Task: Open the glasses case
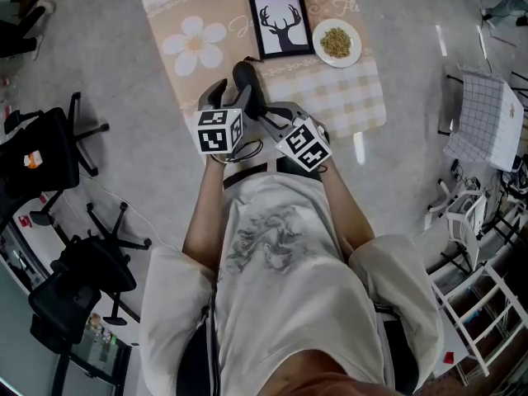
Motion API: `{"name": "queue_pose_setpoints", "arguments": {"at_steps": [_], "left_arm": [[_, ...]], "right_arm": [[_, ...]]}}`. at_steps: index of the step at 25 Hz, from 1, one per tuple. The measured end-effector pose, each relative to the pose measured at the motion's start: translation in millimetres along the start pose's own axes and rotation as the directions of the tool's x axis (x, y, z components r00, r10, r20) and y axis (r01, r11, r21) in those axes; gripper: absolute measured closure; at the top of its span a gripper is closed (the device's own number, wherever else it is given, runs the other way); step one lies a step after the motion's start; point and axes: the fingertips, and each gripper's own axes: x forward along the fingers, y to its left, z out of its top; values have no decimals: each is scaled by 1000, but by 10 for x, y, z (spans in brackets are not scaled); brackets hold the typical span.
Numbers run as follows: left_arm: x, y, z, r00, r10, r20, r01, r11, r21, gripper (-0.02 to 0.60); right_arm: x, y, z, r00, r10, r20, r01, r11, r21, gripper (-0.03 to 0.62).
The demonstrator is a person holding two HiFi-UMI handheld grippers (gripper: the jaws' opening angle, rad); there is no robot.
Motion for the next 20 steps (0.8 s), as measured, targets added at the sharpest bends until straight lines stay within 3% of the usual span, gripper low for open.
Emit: {"name": "queue_pose_setpoints", "arguments": {"at_steps": [2,9,20], "left_arm": [[-10,11,-2,1000,0,2,0,1000,-2,342],[-34,24,9,1000,-2,17,2,1000,1,350],[-378,-74,-114,995,-46,91,38,995,89,358]], "right_arm": [[-8,3,11,1000,-2,8,1,1000,6,554],[-36,34,67,1000,18,12,-18,1000,6,563],[-71,-16,185,996,67,65,-71,995,71,580]]}}
